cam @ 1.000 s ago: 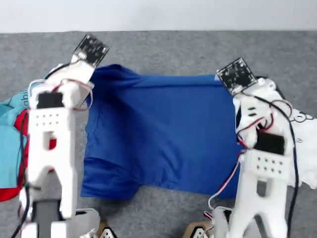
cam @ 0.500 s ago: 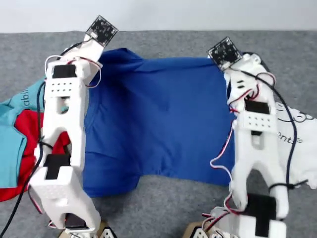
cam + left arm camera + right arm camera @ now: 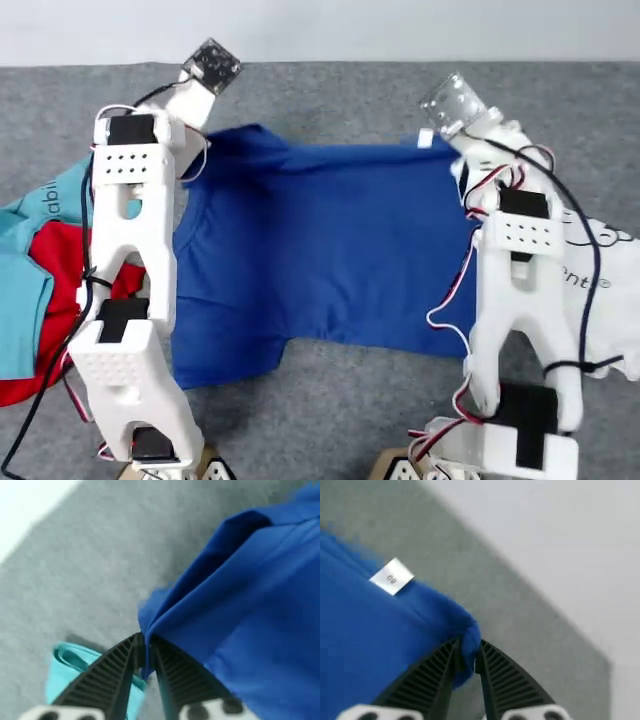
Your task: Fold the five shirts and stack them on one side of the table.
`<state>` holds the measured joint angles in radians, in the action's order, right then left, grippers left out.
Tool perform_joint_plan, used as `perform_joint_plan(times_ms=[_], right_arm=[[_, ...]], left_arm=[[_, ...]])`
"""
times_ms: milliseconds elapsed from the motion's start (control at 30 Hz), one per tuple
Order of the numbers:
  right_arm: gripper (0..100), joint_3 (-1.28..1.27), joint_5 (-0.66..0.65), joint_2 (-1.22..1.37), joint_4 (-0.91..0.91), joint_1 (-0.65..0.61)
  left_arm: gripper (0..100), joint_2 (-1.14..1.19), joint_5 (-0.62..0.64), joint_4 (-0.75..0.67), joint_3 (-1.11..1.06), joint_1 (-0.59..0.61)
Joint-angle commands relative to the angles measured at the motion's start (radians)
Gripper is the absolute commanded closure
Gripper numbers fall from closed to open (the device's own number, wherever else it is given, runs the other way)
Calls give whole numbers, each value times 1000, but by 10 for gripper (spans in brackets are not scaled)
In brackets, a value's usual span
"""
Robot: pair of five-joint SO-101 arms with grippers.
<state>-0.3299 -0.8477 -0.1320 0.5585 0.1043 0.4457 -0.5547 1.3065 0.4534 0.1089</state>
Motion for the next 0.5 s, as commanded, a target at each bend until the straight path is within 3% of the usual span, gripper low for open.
perform_joint_plan(times_ms=[0, 267, 467], right_arm=[[987, 58, -17, -102, 203, -27], [987, 58, -17, -171, 530, -42], [987, 57, -17, -196, 734, -42]], left_arm=[[996, -11, -66, 123, 38, -2], [996, -9, -287, 450, 35, 5], [996, -21, -374, 450, -142, 20]])
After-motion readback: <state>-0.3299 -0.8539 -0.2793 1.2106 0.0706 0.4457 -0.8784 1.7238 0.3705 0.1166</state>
